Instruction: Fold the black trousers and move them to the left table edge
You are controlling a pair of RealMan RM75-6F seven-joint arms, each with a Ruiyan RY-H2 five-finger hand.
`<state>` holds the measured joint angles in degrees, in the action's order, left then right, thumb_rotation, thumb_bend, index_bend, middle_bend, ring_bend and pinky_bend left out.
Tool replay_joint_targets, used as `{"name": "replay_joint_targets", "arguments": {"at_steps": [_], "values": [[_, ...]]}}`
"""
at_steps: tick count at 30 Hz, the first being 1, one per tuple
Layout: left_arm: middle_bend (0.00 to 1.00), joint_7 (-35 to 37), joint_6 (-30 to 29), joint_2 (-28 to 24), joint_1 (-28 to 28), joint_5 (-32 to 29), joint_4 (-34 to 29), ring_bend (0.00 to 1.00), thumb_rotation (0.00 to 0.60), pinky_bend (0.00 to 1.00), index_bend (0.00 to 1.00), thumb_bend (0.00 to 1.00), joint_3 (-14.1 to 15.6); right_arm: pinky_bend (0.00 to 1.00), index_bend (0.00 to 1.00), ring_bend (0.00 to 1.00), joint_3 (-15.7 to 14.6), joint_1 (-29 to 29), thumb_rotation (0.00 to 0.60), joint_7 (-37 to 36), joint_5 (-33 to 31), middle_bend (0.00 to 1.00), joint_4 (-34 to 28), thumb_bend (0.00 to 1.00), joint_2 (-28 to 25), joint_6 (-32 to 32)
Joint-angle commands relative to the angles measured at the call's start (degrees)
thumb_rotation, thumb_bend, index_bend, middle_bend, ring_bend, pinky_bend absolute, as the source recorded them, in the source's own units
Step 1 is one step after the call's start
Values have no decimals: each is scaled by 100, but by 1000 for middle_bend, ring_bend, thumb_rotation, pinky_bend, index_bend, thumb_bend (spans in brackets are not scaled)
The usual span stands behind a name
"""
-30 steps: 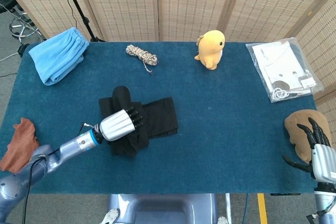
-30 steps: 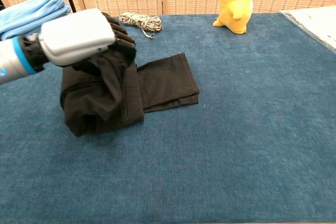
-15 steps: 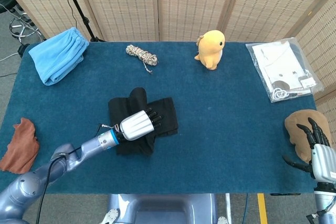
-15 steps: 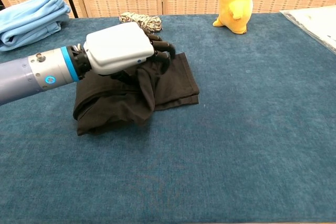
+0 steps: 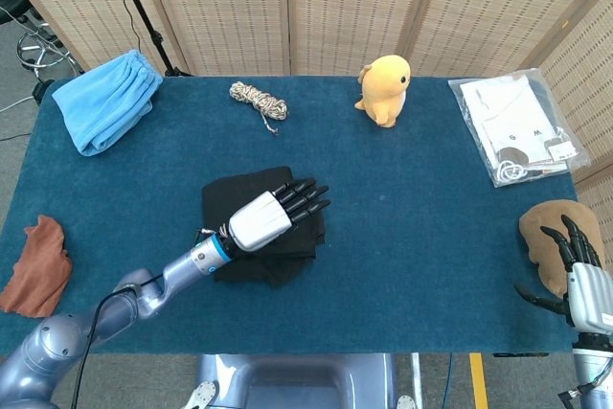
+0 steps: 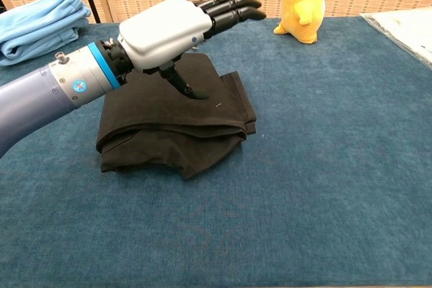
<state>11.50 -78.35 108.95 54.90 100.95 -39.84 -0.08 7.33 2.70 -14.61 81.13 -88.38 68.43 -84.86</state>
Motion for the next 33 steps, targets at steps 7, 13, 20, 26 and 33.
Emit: {"name": "replay_joint_targets", "arguments": {"at_steps": [7,13,20,26,33], "values": [[0,275,-284,-574,-247,-25,-613,0,600,203,0,0,69,103,167,0,10,-12,600,-25,-13,21,-10,0,-16,-14],[0,629,-669,-1121,-779,91,-734,0,600,199,0,0,476,103,167,0,11,-21,600,-37,1,21,-41,0,-35,-35],[0,1282,-1113,-1482,-1510,193,-226,0,600,152,0,0,970,103,167,0,-20,-12,600,27,53,21,-87,0,-16,-31],[0,1537,-1074,-1167,-1955,220,673,0,600,151,0,0,1189,103,166,0,-44,-6,600,69,67,21,-135,0,0,-10],[0,1756,-842,-877,-2077,285,1266,0,600,151,0,0,1298,103,166,0,-27,-9,600,28,33,21,-119,0,-18,-3]]}}
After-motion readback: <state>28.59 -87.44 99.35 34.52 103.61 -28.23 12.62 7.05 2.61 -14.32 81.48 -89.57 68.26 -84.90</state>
